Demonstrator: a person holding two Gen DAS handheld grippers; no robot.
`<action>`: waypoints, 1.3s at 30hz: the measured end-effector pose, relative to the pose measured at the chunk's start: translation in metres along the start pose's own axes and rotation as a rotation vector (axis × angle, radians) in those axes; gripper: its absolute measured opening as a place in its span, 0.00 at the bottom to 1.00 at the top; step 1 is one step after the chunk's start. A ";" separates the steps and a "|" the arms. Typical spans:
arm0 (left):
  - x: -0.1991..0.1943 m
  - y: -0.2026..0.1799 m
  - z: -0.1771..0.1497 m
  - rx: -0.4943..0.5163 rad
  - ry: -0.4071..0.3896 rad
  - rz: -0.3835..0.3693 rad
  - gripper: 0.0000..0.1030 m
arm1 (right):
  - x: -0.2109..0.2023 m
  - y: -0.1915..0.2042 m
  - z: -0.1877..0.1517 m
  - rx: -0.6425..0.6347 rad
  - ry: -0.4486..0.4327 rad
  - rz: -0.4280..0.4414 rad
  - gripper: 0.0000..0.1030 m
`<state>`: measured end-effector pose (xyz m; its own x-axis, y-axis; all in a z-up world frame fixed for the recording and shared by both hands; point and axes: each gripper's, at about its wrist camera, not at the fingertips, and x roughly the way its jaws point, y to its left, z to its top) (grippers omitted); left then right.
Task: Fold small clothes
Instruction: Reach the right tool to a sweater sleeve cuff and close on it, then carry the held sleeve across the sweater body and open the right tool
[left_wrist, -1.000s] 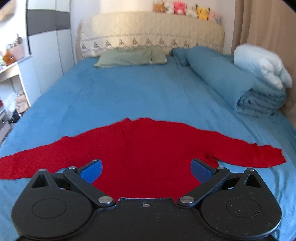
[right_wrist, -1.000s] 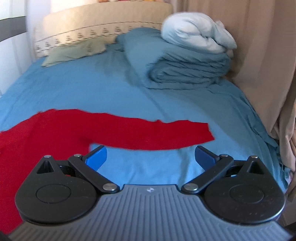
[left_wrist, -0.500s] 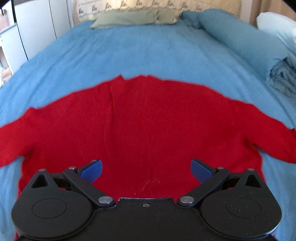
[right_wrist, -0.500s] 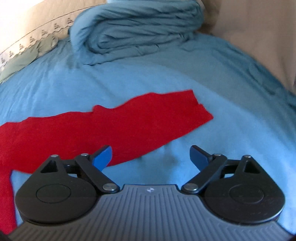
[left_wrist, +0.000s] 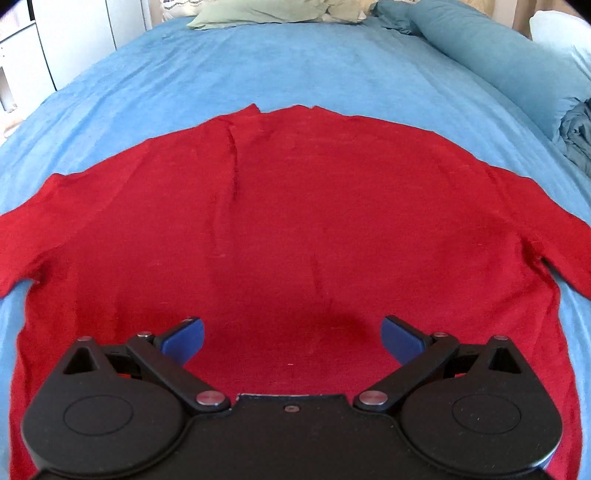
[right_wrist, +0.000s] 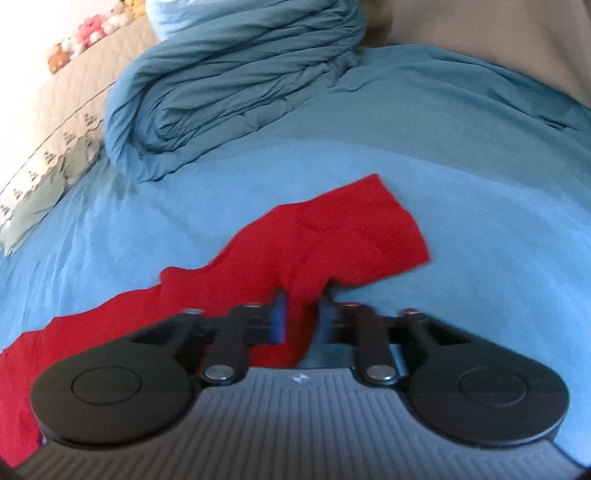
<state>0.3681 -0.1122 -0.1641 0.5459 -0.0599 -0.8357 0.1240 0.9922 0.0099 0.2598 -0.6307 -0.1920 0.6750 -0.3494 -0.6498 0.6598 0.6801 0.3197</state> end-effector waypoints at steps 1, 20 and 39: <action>-0.001 0.002 -0.001 0.003 -0.001 0.007 1.00 | -0.002 0.006 0.001 -0.013 -0.005 -0.003 0.24; -0.071 0.110 -0.002 -0.100 -0.122 0.066 1.00 | -0.118 0.356 -0.050 -0.401 -0.062 0.660 0.23; -0.068 0.189 -0.023 -0.179 -0.130 0.066 1.00 | -0.070 0.463 -0.294 -0.745 0.169 0.672 0.27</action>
<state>0.3352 0.0816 -0.1180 0.6516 0.0033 -0.7586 -0.0579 0.9973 -0.0453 0.4212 -0.1019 -0.2011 0.7369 0.3096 -0.6010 -0.2517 0.9507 0.1811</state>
